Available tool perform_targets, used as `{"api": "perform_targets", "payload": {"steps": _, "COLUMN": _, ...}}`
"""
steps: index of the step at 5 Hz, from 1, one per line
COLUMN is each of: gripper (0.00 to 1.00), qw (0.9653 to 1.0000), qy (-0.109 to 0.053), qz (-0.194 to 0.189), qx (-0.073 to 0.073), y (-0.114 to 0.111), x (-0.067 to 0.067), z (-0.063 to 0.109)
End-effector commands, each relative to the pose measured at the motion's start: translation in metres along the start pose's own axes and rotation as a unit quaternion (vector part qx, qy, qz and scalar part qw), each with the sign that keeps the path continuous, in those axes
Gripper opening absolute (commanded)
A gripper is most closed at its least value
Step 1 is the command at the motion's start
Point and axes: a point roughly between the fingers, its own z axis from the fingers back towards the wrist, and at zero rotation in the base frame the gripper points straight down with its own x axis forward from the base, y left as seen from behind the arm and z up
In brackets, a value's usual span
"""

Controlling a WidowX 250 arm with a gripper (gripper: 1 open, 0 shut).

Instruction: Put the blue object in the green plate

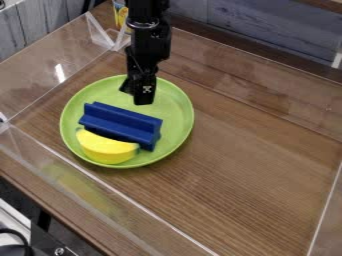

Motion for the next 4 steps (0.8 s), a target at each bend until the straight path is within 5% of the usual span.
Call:
{"api": "perform_targets", "payload": {"steps": 1, "gripper": 1.0, "qw": 0.9997, "qy": -0.014, "qz": -0.008, "qx": 0.018, "y": -0.004, "x": 0.003, "z": 0.021}}
{"api": "perform_targets", "payload": {"steps": 3, "gripper": 1.0, "qw": 0.9997, "qy": -0.017, "qz": -0.016, "qx": 0.013, "y": -0.021, "x": 0.012, "z": 0.02}}
{"api": "perform_targets", "payload": {"steps": 4, "gripper": 1.0, "qw": 0.9993, "qy": -0.018, "qz": -0.03, "qx": 0.013, "y": -0.022, "x": 0.006, "z": 0.026}}
